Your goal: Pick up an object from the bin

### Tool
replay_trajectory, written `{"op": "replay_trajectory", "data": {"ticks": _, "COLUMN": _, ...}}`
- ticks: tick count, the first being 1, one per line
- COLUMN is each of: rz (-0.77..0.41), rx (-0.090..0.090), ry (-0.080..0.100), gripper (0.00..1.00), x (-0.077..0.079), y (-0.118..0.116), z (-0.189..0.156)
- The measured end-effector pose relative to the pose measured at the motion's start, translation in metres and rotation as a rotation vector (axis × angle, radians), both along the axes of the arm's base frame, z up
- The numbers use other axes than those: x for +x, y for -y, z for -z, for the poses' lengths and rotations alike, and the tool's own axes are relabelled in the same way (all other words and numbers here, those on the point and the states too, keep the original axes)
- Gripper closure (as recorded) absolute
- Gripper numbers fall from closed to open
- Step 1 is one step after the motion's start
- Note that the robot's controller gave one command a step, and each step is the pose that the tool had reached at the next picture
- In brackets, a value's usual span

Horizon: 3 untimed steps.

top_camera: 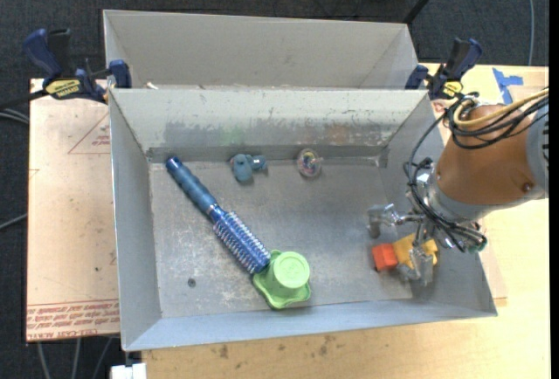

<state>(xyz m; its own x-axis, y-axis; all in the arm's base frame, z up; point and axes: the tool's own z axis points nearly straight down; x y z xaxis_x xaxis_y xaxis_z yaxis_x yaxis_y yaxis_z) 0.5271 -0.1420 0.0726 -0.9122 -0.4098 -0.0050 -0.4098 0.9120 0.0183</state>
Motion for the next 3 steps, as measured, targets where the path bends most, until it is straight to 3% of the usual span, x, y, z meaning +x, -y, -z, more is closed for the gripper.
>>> {"op": "replay_trajectory", "data": {"ticks": 1, "rz": -0.001, "rx": -0.012, "ry": 0.005, "gripper": 1.00, "x": 0.000, "y": 0.007, "z": 0.000}}
{"op": "replay_trajectory", "data": {"ticks": 2, "rz": -0.022, "rx": -0.017, "ry": 0.014, "gripper": 1.00, "x": 0.002, "y": -0.056, "z": -0.109}}
{"op": "replay_trajectory", "data": {"ticks": 3, "rz": -0.191, "rx": -0.020, "ry": 0.017, "gripper": 1.00, "x": 0.017, "y": -0.064, "z": -0.245}}
